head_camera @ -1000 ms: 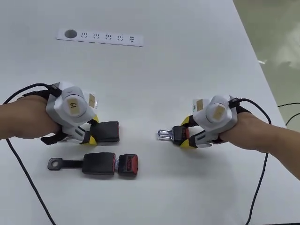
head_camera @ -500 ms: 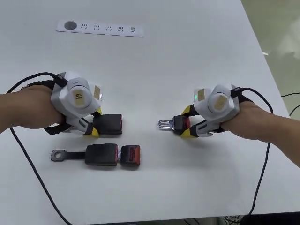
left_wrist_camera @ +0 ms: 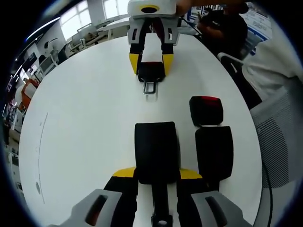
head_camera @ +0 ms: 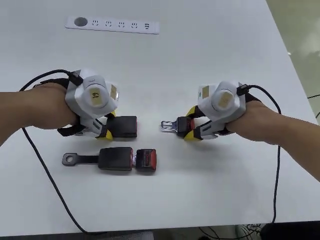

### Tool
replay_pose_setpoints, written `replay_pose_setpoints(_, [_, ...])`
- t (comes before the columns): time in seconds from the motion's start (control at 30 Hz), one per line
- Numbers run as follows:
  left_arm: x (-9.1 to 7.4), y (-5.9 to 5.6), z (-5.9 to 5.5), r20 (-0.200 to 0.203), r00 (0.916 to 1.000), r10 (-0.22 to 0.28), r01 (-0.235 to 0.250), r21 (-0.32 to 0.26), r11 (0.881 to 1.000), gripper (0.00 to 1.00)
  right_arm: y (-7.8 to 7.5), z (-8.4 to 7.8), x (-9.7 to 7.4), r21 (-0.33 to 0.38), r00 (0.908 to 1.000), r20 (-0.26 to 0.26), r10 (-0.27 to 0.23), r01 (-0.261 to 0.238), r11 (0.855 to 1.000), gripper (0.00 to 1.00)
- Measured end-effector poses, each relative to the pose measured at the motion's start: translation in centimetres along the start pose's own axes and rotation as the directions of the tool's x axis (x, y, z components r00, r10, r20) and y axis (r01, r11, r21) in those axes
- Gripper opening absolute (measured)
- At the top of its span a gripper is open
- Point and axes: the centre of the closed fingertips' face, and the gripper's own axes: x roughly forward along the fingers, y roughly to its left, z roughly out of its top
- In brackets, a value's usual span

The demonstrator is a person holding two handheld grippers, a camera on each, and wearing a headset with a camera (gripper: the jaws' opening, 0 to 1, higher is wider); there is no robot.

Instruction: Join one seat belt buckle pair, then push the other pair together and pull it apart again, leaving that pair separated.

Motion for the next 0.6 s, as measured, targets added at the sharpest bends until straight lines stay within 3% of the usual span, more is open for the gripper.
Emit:
replay_pose_setpoints(0.27, [0.0, -0.1, 0.0, 0.005, 1.0, -0.002, 0.002, 0.004, 1.0, 0.32, 0.8, 2.1, 1.2, -0.012, 0.9994, -0.034, 0.005, -0.006, 1.0, 0.32])
replay_pose_setpoints(0.6, [0.0, -0.3, 0.1, 0.014, 0.9999, 0.007, -0.007, -0.004, 1.0, 0.32, 1.6, 4.2, 2.2, -0.033, 0.9996, -0.023, 0.018, -0.019, 0.999, 0.32])
